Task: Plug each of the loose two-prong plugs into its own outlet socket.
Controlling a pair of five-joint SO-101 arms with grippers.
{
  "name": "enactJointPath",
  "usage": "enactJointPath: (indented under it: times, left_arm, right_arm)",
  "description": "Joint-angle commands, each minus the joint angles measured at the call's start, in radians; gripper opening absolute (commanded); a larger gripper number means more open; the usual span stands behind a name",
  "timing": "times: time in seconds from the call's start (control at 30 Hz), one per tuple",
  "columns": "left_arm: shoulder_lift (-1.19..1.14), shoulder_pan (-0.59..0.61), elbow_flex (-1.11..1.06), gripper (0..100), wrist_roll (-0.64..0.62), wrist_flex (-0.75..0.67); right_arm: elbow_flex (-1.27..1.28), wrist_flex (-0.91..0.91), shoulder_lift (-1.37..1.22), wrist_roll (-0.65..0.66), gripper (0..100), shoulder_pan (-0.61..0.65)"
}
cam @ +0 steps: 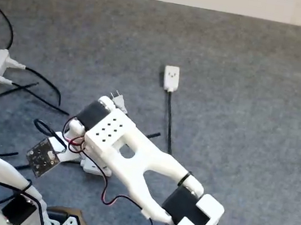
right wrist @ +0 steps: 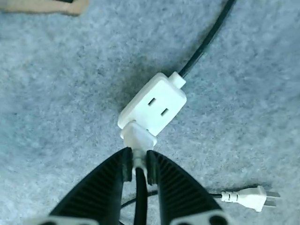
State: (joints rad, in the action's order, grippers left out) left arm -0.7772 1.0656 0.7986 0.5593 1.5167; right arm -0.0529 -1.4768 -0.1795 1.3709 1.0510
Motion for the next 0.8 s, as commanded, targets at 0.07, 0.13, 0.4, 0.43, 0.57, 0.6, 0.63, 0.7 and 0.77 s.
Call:
enactJointPath:
  times: [0.07, 0.13, 0.4, 0.43, 0.57, 0.6, 0.63, 0.7, 0.77]
  left_arm:
    - [0.008, 0.002, 0.038, 44, 0.008, 0.009]
    - [0.008, -0.001, 0.038, 44, 0.008, 0.009]
    - [0.018, -0.03, 0.041, 44, 0.003, 0.028]
    - [0.019, -0.042, 0.045, 44, 0.003, 0.049]
    - [0.041, -0.125, 0.134, 44, 0.003, 0.236]
    - [0.048, -0.147, 0.142, 44, 0.0, 0.258]
    - [0.061, -0.162, 0.147, 44, -0.015, 0.258]
    - [0.088, -0.194, 0.142, 44, -0.049, 0.258]
    - [0.113, -0.228, 0.14, 44, -0.068, 0.258]
  right_arm:
    - [0.179, 0.154, 0.012, -0.032, 0.6, 0.008]
    - [0.252, 0.217, 0.012, -0.061, 0.6, 0.01]
    - [0.323, 0.248, 0.019, -0.12, 0.9, 0.004]
    - [0.312, 0.248, 0.019, -0.149, 1.0, 0.004]
    - [0.183, 0.177, 0.019, -0.226, 5.5, -0.013]
    - [0.128, 0.151, 0.019, -0.265, 8.7, -0.022]
    - [0.07, 0.124, 0.019, -0.302, 12.6, -0.031]
    - [-0.042, 0.064, 0.018, -0.341, 20.8, -0.054]
    - [-0.14, -0.015, 0.018, -0.344, 27.8, -0.068]
